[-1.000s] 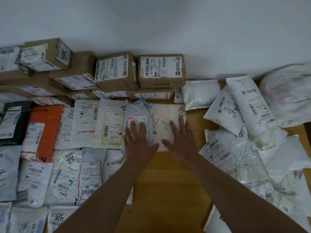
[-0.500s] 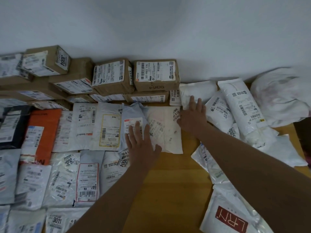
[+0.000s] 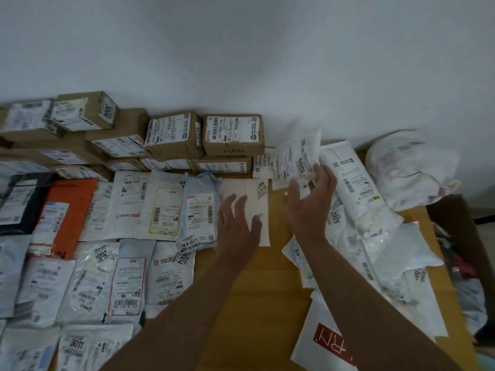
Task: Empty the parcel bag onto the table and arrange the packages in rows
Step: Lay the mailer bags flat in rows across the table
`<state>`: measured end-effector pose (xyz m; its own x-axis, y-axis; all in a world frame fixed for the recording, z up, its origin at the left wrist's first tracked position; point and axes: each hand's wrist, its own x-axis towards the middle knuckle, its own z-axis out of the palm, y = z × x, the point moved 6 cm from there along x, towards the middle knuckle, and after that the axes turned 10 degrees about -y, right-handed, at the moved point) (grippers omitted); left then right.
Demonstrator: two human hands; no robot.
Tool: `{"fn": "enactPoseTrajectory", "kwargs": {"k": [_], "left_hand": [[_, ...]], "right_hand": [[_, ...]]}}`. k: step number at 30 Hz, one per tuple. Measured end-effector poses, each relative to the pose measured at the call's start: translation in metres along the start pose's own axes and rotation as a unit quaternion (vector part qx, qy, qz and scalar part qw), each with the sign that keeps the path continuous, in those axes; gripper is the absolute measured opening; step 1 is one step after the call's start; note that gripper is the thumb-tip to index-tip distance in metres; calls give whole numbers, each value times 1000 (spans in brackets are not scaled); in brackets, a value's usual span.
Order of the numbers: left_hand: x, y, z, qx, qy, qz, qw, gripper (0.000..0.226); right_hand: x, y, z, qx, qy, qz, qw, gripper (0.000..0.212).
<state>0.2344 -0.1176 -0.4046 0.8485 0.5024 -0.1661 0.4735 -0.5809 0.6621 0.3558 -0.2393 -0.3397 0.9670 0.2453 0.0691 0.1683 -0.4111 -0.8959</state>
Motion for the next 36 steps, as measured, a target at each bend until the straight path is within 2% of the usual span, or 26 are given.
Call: {"fn": "enactPoseTrajectory", "kwargs": {"k": [3,4,6,7,8,11,13,16,18,22,24,30,36], "left_hand": [[-3,14,-3,-194,8,-82,978,51],[-5,17,-1,-273,-4,-128,954,48],[-14,19,7,-424,-24,-194,884,37],[-21,18,9,-457,-23,-211,864,34],[-28,15,10,-462,-20,-218,860,32],[-60,1,8,-428,-16,-229,874,22],[-91,-11,8,-418,-14,-226,880,21],[-143,-38,13,-388,-6,-254,886,23],[-174,-57,13,-349,5,-280,894,26],[-220,-95,2,-231,22,-332,915,37],[-237,-115,-6,-186,34,-351,917,47],[-277,-164,-49,-63,53,-379,922,47],[-295,-220,-77,-42,29,-358,932,52]], "right_hand": [[-23,18,-30,111,42,104,988,34],[-32,26,-37,130,46,136,981,29],[-49,39,-49,160,34,180,970,20],[-58,41,-54,169,19,190,967,18],[-66,48,-55,174,1,199,965,20],[-93,70,-50,150,-79,232,958,42],[-113,82,-42,102,-148,243,953,59],[-148,91,-26,52,-233,248,939,73],[-175,93,-9,26,-282,244,928,73],[-226,94,22,-11,-347,237,907,42],[-253,95,39,-8,-382,237,893,50],[-319,84,92,-35,-417,249,873,71],[-354,57,141,-66,-399,232,885,77]]}}
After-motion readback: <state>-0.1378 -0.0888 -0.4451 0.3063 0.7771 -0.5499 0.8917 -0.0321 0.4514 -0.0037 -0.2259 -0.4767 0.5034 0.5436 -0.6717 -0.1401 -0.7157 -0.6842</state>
